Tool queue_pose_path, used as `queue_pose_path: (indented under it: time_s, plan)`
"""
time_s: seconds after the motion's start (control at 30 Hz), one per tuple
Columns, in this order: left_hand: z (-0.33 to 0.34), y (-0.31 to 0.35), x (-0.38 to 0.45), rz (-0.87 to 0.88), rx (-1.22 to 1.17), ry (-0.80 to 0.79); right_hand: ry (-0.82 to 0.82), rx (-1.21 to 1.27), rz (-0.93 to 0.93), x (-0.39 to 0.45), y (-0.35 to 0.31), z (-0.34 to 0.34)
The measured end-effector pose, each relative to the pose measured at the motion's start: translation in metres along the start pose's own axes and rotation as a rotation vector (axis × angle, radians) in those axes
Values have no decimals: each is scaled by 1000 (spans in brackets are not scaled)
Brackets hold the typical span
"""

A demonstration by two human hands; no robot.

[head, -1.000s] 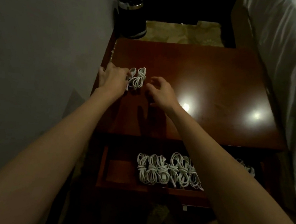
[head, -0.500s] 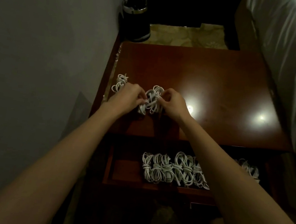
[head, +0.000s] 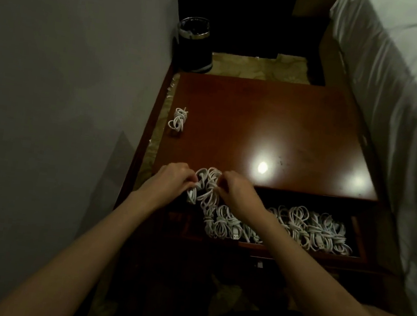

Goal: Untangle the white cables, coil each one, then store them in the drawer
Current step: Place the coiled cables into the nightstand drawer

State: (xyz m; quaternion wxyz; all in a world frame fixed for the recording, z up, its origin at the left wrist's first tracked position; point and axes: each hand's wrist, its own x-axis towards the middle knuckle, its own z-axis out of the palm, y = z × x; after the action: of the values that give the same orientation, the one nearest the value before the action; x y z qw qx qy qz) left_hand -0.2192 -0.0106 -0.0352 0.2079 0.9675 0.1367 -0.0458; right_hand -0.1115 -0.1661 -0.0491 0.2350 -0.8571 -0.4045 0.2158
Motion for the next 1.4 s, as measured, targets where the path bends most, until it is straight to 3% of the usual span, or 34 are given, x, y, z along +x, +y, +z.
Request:
queue_pose_path:
  time_s: [0.2,0.43,0.7,0.9,1.23,1.4]
  plan:
    - [8,-11,-16,-29,133,-50,-92,-179,-121,-4,-17,42]
    - [35,-15,-18,-33,285,-189,-149,-379,-134,0,-7,69]
    - [72,-16,-16,-85,244,-278,-180,-445,-83,1,2,78]
    - [80,-17,-17,-81,188,-207,-182,-508,-55,3,-2,73]
    - [49,-12,-6,-46,162,-256,-191,-353,-43,-5,1,63]
    - [-5,-17,15,-87,5,-96,-65,-84,-5,2,-6,29]
